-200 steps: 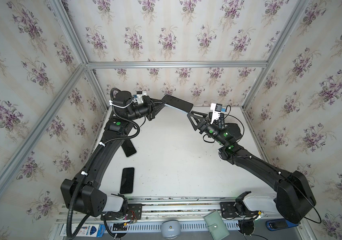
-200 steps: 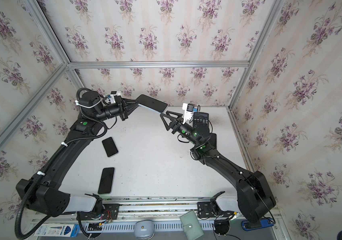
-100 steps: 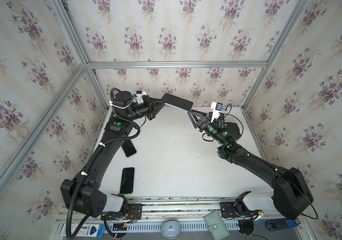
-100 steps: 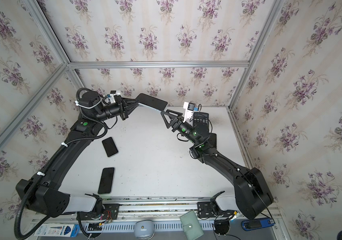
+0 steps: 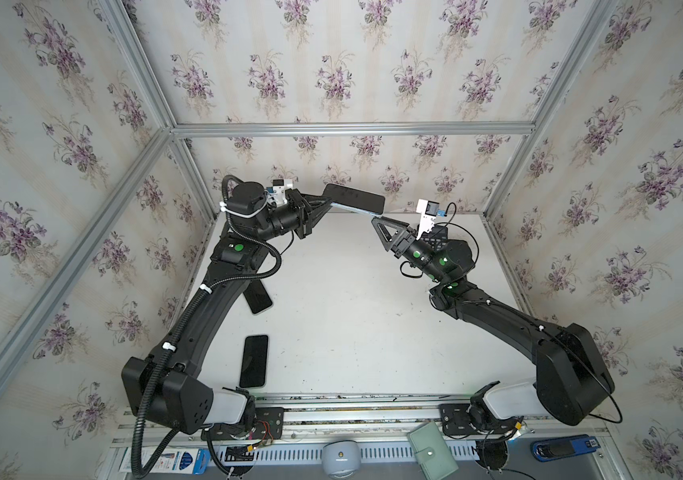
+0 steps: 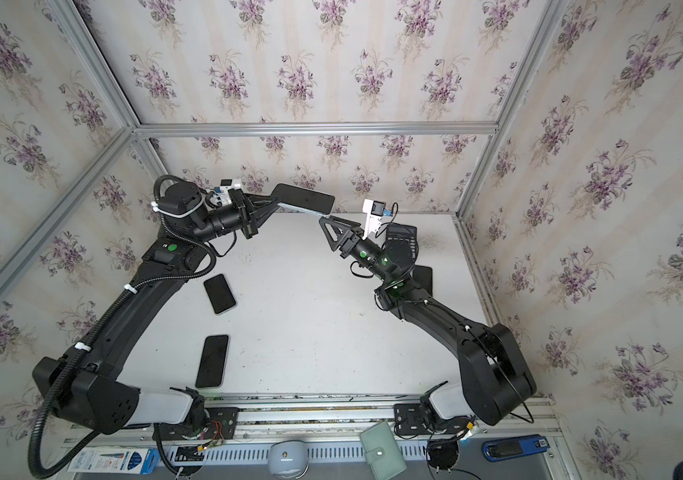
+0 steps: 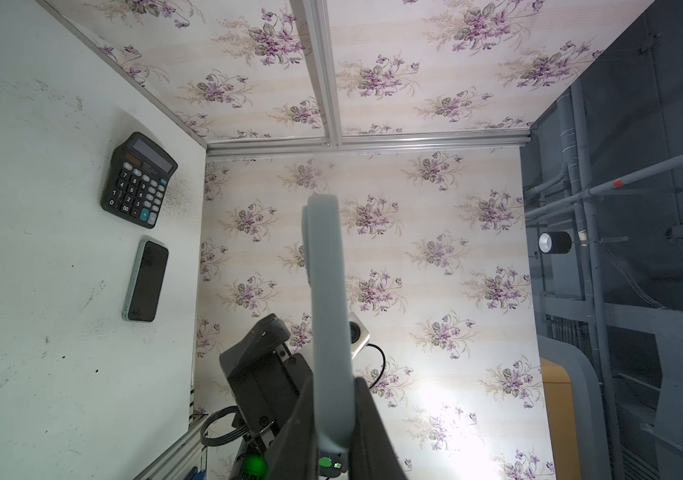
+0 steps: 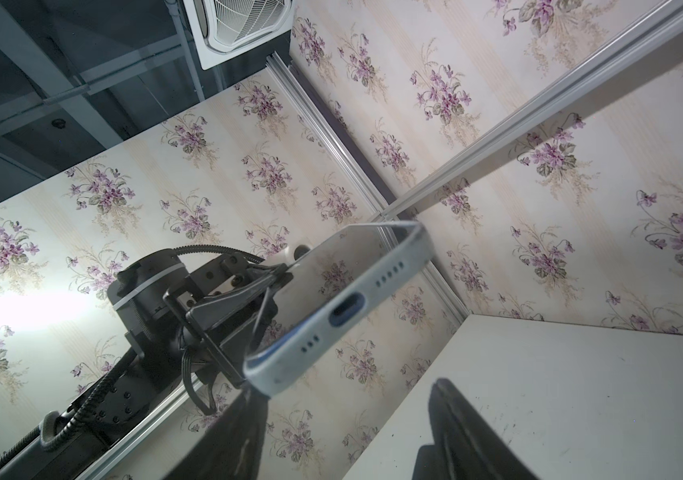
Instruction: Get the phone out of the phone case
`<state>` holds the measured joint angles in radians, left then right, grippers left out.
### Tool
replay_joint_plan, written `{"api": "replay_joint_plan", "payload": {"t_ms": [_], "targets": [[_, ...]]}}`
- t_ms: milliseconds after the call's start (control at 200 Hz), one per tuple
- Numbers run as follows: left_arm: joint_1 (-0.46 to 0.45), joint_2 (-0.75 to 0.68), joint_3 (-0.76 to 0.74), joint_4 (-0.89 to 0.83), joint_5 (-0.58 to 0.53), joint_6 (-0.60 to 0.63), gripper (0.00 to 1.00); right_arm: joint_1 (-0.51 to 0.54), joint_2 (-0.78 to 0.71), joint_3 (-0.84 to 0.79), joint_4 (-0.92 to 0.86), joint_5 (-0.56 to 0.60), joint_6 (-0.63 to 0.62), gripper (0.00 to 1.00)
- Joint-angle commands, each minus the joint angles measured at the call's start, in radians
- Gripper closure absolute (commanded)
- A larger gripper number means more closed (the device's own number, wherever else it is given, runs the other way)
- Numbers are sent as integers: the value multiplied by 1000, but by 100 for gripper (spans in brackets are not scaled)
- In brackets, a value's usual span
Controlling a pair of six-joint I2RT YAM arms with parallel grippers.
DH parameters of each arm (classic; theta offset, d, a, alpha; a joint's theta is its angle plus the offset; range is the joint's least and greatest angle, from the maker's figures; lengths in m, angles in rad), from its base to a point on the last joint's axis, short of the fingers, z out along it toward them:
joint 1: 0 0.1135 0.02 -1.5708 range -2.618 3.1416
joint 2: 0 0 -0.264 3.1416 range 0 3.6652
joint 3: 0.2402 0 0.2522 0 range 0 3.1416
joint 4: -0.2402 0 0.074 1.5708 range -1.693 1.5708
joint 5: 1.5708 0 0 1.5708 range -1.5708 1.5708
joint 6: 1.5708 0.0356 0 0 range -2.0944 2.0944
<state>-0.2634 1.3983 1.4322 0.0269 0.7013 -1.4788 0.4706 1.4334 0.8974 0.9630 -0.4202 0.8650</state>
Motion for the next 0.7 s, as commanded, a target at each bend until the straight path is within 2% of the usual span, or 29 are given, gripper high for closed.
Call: {"api": "replay_joint_plan", "payload": {"t_ms": [0,160,265,495,700], "targets": [[-5,-3,17,125,78,-24,100,-9,35,29,-24,11,49,38],[-5,3,17,133,81,-26,100,-17,81,24,55,17,104,41],[-4,1,-3,142,58,-44,100,-16,76,-22,218,2,144,32],[-3,20,4,151,1,-110,100,25,-8,-119,225,-38,147,28],[-4,36,-5,143,7,-110,100,43,-57,-109,242,28,129,22]]}}
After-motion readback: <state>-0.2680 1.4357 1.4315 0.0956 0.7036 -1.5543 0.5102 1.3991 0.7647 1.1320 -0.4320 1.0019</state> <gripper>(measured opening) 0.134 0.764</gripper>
